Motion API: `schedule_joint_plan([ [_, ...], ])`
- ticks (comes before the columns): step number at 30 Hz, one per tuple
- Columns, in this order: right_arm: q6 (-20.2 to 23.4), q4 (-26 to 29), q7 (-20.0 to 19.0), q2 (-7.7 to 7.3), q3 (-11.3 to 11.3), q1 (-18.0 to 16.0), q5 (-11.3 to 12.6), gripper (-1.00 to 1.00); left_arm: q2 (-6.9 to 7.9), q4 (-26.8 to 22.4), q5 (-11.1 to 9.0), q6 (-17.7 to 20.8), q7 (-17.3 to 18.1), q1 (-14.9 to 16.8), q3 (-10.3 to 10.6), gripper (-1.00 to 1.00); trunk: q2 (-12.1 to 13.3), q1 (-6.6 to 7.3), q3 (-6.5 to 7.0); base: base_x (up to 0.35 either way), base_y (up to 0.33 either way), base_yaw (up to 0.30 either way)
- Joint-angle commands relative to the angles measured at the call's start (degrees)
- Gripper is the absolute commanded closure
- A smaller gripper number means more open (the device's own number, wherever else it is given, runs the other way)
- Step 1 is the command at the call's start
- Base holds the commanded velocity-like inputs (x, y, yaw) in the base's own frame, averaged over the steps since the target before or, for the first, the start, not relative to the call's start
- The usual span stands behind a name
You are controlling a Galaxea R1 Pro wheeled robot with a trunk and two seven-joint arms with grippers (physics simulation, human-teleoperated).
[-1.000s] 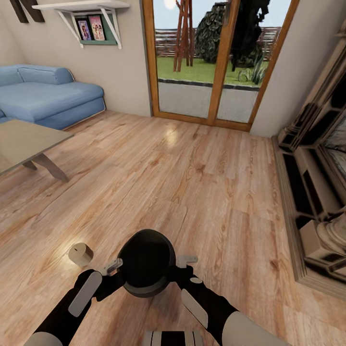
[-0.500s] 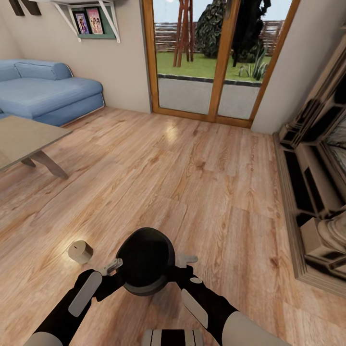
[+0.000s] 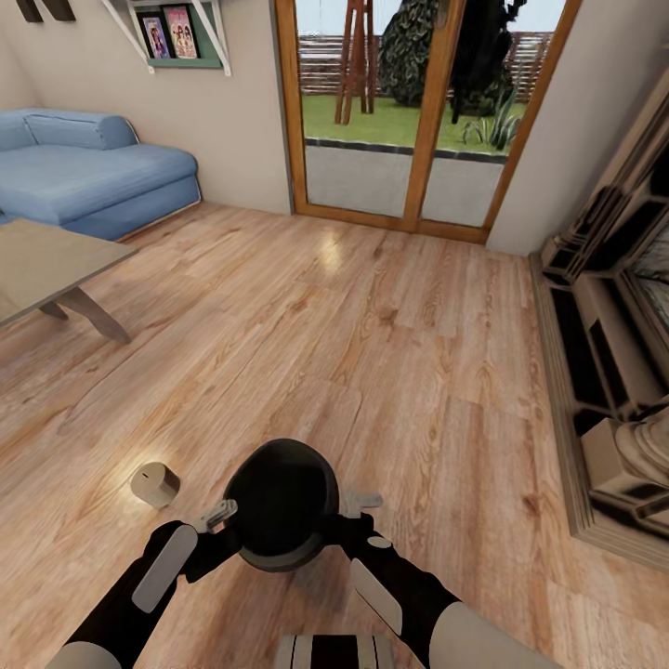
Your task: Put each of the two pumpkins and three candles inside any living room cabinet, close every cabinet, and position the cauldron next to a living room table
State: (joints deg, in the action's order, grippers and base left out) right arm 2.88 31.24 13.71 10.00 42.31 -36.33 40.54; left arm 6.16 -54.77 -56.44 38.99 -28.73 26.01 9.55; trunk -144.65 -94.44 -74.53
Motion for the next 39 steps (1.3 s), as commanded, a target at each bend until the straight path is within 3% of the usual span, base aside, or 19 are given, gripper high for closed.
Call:
schedule_joint_plan([
  [1,0.19,0.05,0.44,0.00,0.23,-0.05,0.16,1.00,0.08,-0.07,-0.43,0.12,-0.63,0.01,0.20,-1.00,-0.02,0.01,-0.05,0.000,0.000,0.000],
  [12,0.19,0.05,0.44,0.00,0.23,-0.05,0.15,1.00,0.09,-0.10,-0.43,0.12,-0.63,0.01,0.20,-1.00,-0.02,0.01,-0.05,0.000,0.000,0.000],
  [13,0.19,0.05,0.44,0.00,0.23,-0.05,0.15,1.00,0.09,-0.09,-0.43,0.12,-0.63,0.01,0.20,1.00,-0.02,0.01,-0.05,0.000,0.000,0.000],
  [39,0.19,0.05,0.26,0.00,0.23,-0.05,0.16,1.00,0.16,-0.12,-0.48,0.12,-0.63,0.01,0.20,1.00,-0.02,0.01,-0.05,0.000,0.000,0.000],
])
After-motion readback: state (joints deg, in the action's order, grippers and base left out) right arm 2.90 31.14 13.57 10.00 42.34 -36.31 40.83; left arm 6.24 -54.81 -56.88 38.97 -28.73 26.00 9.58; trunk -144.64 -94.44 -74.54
